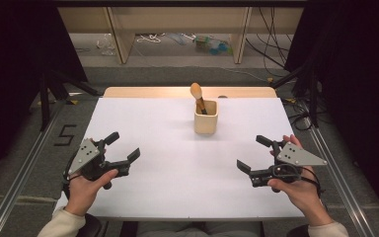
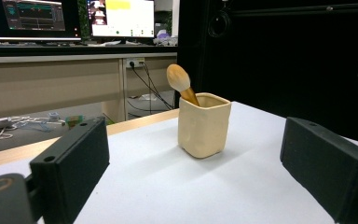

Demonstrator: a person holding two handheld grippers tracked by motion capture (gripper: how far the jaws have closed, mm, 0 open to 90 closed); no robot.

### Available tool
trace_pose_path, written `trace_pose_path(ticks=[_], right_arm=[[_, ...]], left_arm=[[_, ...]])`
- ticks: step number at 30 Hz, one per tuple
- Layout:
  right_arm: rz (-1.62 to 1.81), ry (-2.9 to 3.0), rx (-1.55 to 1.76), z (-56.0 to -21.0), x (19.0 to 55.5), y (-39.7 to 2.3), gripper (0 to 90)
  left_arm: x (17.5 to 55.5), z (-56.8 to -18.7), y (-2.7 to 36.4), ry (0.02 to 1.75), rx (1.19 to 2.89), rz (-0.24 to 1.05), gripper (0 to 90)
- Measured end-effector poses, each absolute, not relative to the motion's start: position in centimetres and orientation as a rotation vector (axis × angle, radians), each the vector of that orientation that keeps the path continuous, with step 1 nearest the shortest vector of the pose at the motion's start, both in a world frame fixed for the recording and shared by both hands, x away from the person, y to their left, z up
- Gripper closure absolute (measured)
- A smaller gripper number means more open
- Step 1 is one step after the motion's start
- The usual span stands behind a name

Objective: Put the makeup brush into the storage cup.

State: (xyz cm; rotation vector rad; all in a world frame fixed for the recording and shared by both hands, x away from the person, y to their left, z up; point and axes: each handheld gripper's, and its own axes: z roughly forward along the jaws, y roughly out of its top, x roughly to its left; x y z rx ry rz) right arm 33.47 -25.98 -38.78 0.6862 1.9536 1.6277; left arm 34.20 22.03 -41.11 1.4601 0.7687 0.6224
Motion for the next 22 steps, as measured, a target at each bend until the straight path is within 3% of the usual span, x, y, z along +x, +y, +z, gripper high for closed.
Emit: trace_pose_path(ticks=[22], right_arm=[[1.631, 1.94, 0.721, -39.5, 33.27, -26.4, 2.4]], left_arm=[[34.29, -41.15, 21.9, 0.769, 1.466, 0.621, 7.5]])
